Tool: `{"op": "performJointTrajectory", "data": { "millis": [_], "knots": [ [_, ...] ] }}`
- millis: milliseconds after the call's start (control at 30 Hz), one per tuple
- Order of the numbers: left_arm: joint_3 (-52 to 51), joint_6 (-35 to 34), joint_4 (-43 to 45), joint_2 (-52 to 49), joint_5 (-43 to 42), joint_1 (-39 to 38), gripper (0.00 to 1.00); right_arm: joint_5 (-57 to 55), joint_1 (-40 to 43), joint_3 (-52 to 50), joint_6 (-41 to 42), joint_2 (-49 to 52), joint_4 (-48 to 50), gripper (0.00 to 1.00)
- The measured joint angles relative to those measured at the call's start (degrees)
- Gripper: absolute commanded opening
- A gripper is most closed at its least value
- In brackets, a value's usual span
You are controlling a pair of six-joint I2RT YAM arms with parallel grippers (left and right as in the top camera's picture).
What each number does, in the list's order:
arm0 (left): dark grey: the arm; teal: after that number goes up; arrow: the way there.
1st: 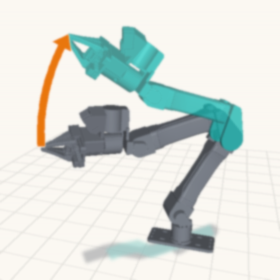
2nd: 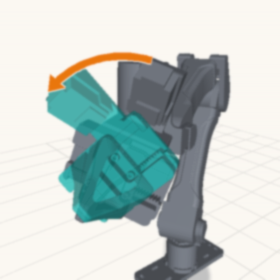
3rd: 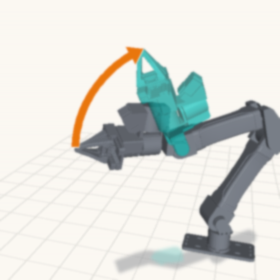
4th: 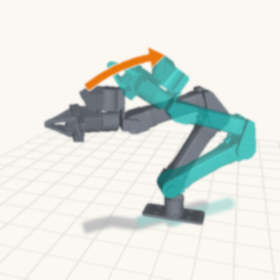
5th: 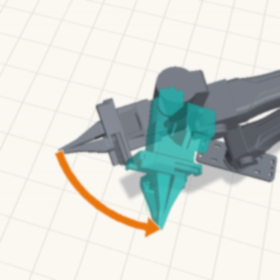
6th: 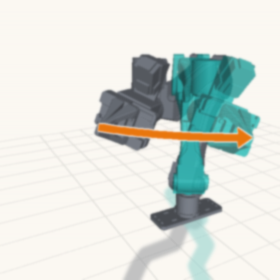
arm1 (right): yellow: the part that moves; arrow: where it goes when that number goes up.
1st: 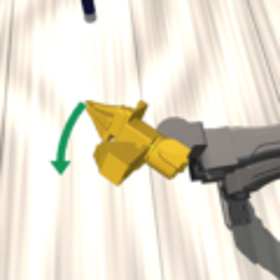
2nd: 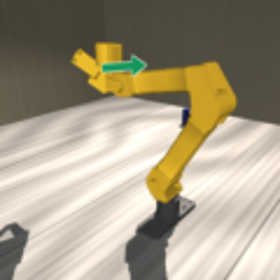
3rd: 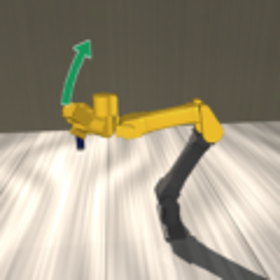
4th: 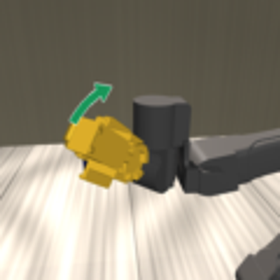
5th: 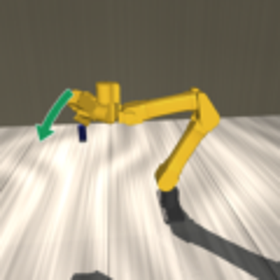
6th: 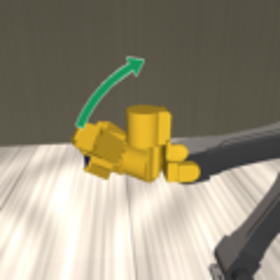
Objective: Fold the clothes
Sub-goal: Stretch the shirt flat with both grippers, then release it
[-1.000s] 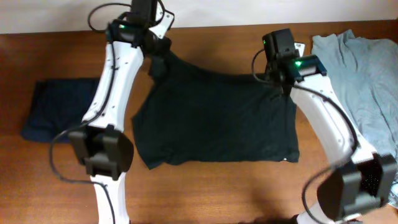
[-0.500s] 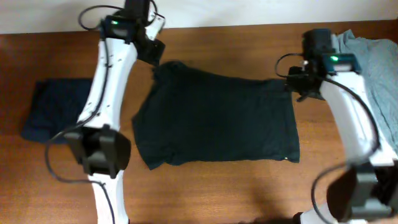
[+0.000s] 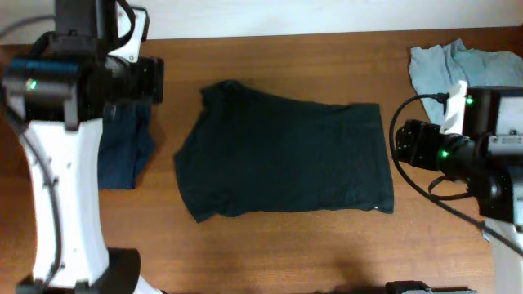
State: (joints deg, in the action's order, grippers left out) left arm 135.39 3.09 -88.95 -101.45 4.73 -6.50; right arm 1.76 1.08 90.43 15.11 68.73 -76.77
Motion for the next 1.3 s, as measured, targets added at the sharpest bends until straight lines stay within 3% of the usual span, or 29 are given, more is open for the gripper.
{"op": "performJointTrajectory", "data": {
  "millis": [167, 300, 533, 633, 700, 733, 833, 1300],
  "knots": [
    [-18.86, -3.41, 2.45, -3.56, -5.92, 2.36, 0.64, 2.49, 0.0, -9.01, 1.84, 6.75, -0.31, 0.83],
    [-33.29, -4.26, 7.1, -4.02, -10.67, 2.29, 0.55, 6.71, 0.0, -20.81, 2.69, 16.17, 7.1, 0.82],
    [-45.7, -4.46, 11.41, -4.0, -13.94, 2.29, 0.54, 10.08, 0.0, -36.17, 5.64, 27.3, 19.54, 0.79],
    [-49.09, -4.48, 13.99, -4.0, -15.23, 2.21, 0.54, 10.51, 0.0, -40.04, 7.52, 28.11, 24.65, 0.67],
    [-51.58, -4.46, 16.0, -4.0, -15.74, 2.03, 0.54, 10.19, 0.02, -41.18, 9.62, 27.47, 26.27, 0.45],
    [-52.48, -4.48, 16.55, -4.0, -15.91, 2.01, 0.54, 9.97, 0.07, -42.21, 10.49, 26.58, 27.98, 0.28],
    [-54.6, -4.46, 18.03, -4.0, -16.28, 1.86, 0.54, 9.55, 0.07, -43.36, 11.93, 25.7, 29.86, 0.06],
    [-55.17, -4.48, 19.19, -4.0, -16.59, 1.81, 0.54, 8.59, 0.07, -45.79, 13.42, 25.03, 19.32, 0.05]
  ]
}}
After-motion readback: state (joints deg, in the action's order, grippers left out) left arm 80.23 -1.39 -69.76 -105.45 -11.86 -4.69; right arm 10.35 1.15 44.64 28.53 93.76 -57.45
